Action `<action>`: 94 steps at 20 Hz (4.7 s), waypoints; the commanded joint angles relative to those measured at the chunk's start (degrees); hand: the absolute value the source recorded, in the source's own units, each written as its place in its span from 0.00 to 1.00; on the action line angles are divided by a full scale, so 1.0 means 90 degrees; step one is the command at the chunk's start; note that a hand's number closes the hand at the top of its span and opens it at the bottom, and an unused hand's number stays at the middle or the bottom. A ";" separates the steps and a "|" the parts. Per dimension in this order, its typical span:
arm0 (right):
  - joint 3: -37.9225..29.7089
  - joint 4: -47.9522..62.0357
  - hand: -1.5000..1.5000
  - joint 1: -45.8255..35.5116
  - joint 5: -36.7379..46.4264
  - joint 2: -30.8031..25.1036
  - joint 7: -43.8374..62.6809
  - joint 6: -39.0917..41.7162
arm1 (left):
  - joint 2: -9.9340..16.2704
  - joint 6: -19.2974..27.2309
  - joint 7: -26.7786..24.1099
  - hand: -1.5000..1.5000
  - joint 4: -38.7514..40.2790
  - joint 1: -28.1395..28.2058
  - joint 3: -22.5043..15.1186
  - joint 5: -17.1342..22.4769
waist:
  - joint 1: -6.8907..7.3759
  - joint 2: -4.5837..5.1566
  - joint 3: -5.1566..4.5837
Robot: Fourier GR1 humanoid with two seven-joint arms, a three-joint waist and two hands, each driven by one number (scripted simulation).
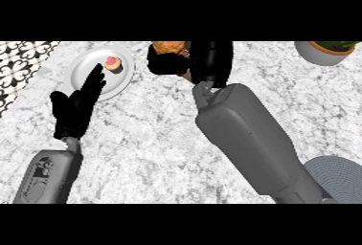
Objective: Pick the croissant from the placemat and place it in the basket
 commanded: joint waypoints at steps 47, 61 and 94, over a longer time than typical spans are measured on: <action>0.1642 0.7263 1.00 -0.4808 0.0393 0.0002 -0.0016 0.1384 | 0.0083 0.0168 -0.0074 0.50 -0.0141 -0.0019 0.0336 0.0027 | -0.0389 0.0230 0.0049; 0.1268 0.7612 1.00 -0.4437 -0.0015 0.0002 -0.0325 0.2422 | 0.0048 0.0091 -0.0160 0.50 -0.0242 0.0332 0.0285 0.0029 | -0.0410 0.0197 0.0058; 0.0891 0.7832 1.00 -0.4192 -0.0215 0.0002 -0.0210 0.3373 | 0.0152 0.0091 0.0110 0.50 0.0041 -0.0366 0.0422 0.0001 | -0.0405 0.0250 0.0058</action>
